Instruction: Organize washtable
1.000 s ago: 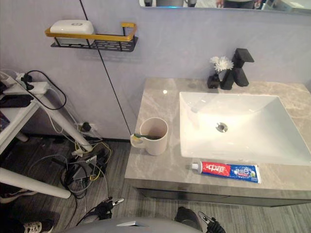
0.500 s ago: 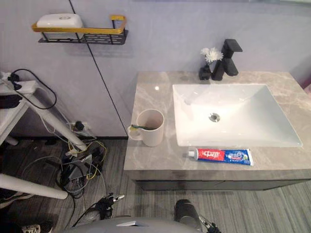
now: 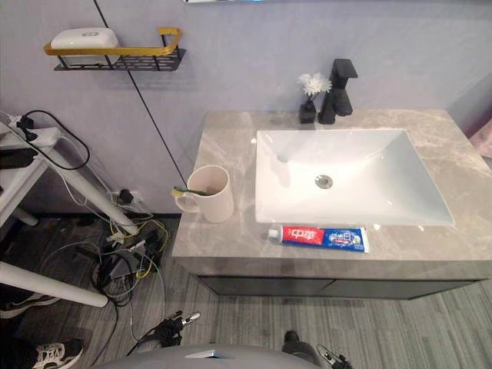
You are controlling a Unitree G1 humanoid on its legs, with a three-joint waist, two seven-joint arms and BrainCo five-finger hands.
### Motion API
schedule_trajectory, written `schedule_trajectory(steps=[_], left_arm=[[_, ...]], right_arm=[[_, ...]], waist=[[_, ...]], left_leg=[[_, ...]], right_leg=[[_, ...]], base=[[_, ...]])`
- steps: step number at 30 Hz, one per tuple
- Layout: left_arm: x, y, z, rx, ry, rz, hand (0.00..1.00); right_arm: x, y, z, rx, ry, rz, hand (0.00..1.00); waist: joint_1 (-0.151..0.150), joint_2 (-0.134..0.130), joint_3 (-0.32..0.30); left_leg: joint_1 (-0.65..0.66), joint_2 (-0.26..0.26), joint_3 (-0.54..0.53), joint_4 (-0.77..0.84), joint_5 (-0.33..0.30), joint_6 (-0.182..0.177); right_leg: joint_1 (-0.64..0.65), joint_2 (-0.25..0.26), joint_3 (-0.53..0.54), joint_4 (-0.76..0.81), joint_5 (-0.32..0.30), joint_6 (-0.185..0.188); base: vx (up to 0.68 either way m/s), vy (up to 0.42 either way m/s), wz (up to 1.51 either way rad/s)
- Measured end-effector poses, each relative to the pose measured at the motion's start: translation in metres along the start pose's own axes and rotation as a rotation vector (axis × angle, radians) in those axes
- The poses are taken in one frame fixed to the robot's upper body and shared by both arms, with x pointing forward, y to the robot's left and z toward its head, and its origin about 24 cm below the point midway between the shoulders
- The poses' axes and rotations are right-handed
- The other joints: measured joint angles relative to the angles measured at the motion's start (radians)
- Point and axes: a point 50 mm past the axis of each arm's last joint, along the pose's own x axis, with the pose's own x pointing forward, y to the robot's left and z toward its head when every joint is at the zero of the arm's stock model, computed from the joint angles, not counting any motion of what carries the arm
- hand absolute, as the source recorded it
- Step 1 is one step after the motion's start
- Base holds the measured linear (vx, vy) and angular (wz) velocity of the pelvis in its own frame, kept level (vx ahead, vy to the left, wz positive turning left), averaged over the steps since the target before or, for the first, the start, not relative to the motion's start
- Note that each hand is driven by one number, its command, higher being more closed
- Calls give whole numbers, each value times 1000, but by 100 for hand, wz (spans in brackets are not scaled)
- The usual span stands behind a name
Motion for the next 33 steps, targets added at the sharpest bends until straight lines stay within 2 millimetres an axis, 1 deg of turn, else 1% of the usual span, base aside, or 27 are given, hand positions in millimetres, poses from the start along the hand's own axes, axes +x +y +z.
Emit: schedule_trajectory(steps=[4,8,12,13,14,15,16,18,19,20,21,22,23,24,25,26,27,29,30,32,33], left_arm=[[-1,8,-1,-26,4,29,0],[-1,10,-6,-111,19,48,0],[-4,17,-13,-307,27,135,0],[-4,18,-13,-398,11,176,0],[-5,18,-13,-440,4,192,0],[-6,18,-10,-518,-25,216,0],[-7,18,-5,-573,-72,228,0],[-12,22,25,-664,-231,234,0],[-19,31,47,-751,-353,265,0],[-29,48,69,-821,-489,310,0],[-36,58,78,-849,-554,336,0],[-51,79,95,-893,-681,395,0],[-59,87,103,-893,-741,425,0],[-76,101,119,-886,-854,475,0],[-94,111,133,-869,-960,523,0],[-103,115,139,-861,-1011,547,0],[-134,117,161,-803,-1170,590,0],[-155,113,175,-757,-1282,602,0],[-171,108,184,-722,-1359,615,0],[-213,85,206,-569,-1569,634,0],[-223,79,210,-537,-1619,630,0]], right_arm=[[0,5,-4,-15,14,8,0],[-1,5,-8,44,15,-4,0],[0,8,-7,105,10,-24,0],[0,9,-5,86,0,-27,0],[1,10,-4,72,-2,-29,0],[1,10,-3,57,-2,-32,0],[1,9,-3,46,1,-39,0],[-2,3,-9,20,6,-58,0],[-3,2,-9,13,-1,-38,0],[-5,2,-9,15,-17,-9,0],[-5,2,-8,11,-24,0,0],[-5,2,-6,-7,-32,11,0],[-5,1,-6,-17,-33,14,0],[-5,0,-4,-43,-37,19,0],[-5,-1,-3,-51,-39,27,0],[-5,-1,-3,-51,-39,28,0],[-5,-1,-3,-54,-39,34,0],[-6,-2,-4,-55,-38,35,0],[-6,-2,-4,-58,-37,37,0],[-7,-4,-6,-40,-35,40,0],[-7,-5,-6,-30,-36,41,0]], waist=[[-1,-20,-6],[-3,-24,-11],[-3,-25,-13],[0,-22,-13],[-1,-21,-13],[-1,-21,-13],[1,-20,-13],[15,-16,-14],[23,-14,-12],[27,-10,-11],[26,-7,-12],[23,-1,-15],[24,2,-17],[28,7,-20],[31,9,-21],[31,12,-21],[36,10,-22],[43,15,-21],[47,14,-22],[54,18,-29],[54,21,-31]], left_leg=[[-2,-11,-3,-6,2,3],[2,-15,-23,-7,3,4],[6,-15,-54,-10,16,1],[7,-16,-64,-11,17,0],[7,-16,-70,-11,18,0],[7,-17,-78,-12,18,0],[7,-17,-86,-13,20,0],[6,-15,-92,-25,28,-4],[4,-11,-88,-28,30,-4],[5,-9,-82,-28,30,-4],[5,-8,-80,-28,30,-4],[4,-7,-74,-28,29,-4],[3,-7,-70,-28,29,-4],[2,-8,-60,-28,29,-3],[2,-9,-54,-27,29,-3],[2,-10,-54,-27,29,-3],[2,-11,-53,-21,29,-3],[3,-11,-53,-20,29,-4],[3,-11,-52,-20,29,-4],[4,-11,-51,-18,29,-4],[4,-11,-49,-17,29,-4]], right_leg=[[25,-14,-9,-67,38,3],[52,-20,-29,-94,44,5],[72,-20,-64,-101,47,4],[83,-20,-73,-110,47,4],[91,-21,-78,-118,48,4],[98,-21,-88,-123,49,4],[105,-21,-97,-128,49,4],[104,-18,-103,-132,50,2],[100,-15,-100,-132,52,-1],[101,-12,-96,-131,53,-2],[102,-12,-94,-131,54,-3],[97,-11,-85,-131,57,-4],[94,-11,-79,-132,58,-4],[87,-12,-68,-133,64,-3],[87,-14,-66,-137,68,-3],[88,-15,-66,-139,70,-3],[86,-16,-65,-140,70,-3],[85,-16,-66,-140,70,-3],[85,-16,-66,-140,70,-3],[84,-16,-66,-139,70,-3],[83,-16,-65,-136,70,-3]], base=[[-80,23,1],[-4,1,14],[49,-14,22],[43,-17,26],[41,-14,25],[25,-14,23],[24,-16,24],[6,-21,13],[-8,-22,-4],[-5,-16,-9],[-10,-10,-15],[-15,-2,-15],[-25,9,-23],[-24,18,-20],[-22,19,-16],[-35,15,-7],[-32,8,-1],[-17,3,-1],[-14,-2,-3],[0,0,0],[-10,7,-8]])
